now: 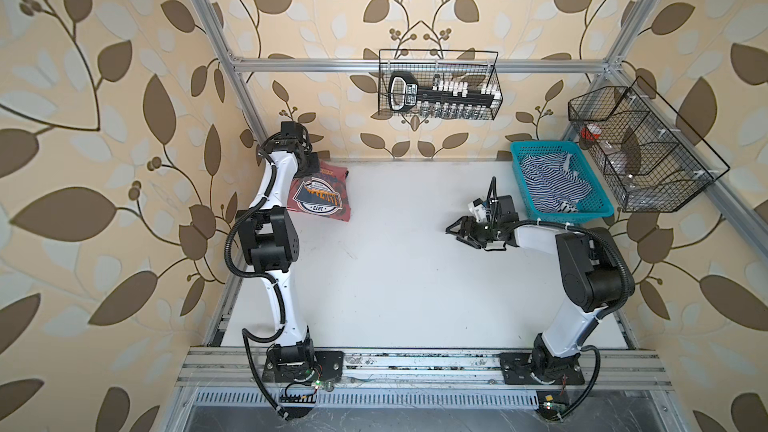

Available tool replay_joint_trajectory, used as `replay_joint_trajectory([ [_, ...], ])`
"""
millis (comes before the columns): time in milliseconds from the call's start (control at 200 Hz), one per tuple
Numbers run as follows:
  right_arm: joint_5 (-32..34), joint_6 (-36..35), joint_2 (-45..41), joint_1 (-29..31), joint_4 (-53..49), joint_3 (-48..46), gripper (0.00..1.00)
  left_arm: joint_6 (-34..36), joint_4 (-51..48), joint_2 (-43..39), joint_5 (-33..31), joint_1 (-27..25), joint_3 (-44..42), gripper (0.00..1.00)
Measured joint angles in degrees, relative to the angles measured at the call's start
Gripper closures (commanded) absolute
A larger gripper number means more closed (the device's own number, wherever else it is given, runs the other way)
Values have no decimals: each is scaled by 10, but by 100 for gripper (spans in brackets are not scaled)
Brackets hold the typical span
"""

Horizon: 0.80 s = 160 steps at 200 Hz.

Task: Fold and stack the tank tops
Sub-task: 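Carry the shirt toward the striped top with the left gripper while the right withdraws, then lower the folded shirt onto the striped top and open the left gripper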

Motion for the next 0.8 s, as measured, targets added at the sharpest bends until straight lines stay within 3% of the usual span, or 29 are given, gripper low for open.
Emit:
replay_joint_trajectory([
  [345,0,-3,32,16,-9,17,36,11,47,75,68,32,35,100],
  [600,0,-5,57,34,-16,48,36,7,75,128,75,51,44,100],
  [665,0,-5,65,39,-18,58,36,2,80,133,76,57,44,73],
  [750,0,-6,72,45,-21,69,36,-12,86,136,74,64,44,66],
  [800,0,-6,74,48,-23,73,36,-14,88,136,72,70,44,53],
])
